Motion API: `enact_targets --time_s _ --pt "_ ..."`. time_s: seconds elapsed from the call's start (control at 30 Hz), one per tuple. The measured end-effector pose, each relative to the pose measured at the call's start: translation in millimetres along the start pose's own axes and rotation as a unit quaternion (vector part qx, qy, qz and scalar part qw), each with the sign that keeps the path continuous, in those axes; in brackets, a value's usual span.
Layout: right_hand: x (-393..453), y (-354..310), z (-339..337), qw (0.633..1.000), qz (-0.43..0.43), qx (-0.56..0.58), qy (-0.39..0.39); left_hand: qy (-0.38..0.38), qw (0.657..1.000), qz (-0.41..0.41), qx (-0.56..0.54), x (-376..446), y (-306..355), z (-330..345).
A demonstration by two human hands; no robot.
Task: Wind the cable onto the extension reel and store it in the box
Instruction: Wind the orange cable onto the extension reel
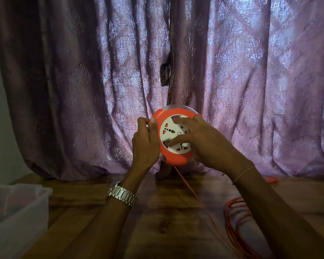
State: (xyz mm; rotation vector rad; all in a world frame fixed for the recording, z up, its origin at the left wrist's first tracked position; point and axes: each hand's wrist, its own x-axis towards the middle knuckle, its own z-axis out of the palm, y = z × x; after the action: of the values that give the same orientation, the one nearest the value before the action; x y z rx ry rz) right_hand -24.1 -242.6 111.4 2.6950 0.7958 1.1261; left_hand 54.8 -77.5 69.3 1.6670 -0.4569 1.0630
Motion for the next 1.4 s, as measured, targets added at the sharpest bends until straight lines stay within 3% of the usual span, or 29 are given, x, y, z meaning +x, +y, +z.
enact_targets --time_s 0.3,0.5,0.73,0.83,0.9,1.0,1.4 --pt "-2 0 7 0.993 0.043 -0.085 0.065 -0.008 1.000 0.008 0.002 0 3 -1" --pt "-1 -3 13 0.973 0.119 -0.047 0.191 -0.001 1.000 0.008 0.003 0 4 0" --pt "-2 3 -1 0.984 0.021 -0.022 0.178 0.001 1.000 0.008 0.009 2 -1 -3" --pt "-4 8 -4 0.994 -0.042 0.017 0.099 0.003 1.000 0.006 0.004 4 -2 -4" --pt "-3 6 -4 0.999 -0.030 0.017 0.029 0.004 1.000 0.009 0.002 4 -2 -3" --pt "-1 1 -3 1.000 -0.011 0.015 -0.011 0.004 1.000 0.015 0.009 4 -1 -3" --pt "-2 3 4 0.996 0.029 -0.068 0.058 0.001 1.000 0.022 0.009 2 3 -3"
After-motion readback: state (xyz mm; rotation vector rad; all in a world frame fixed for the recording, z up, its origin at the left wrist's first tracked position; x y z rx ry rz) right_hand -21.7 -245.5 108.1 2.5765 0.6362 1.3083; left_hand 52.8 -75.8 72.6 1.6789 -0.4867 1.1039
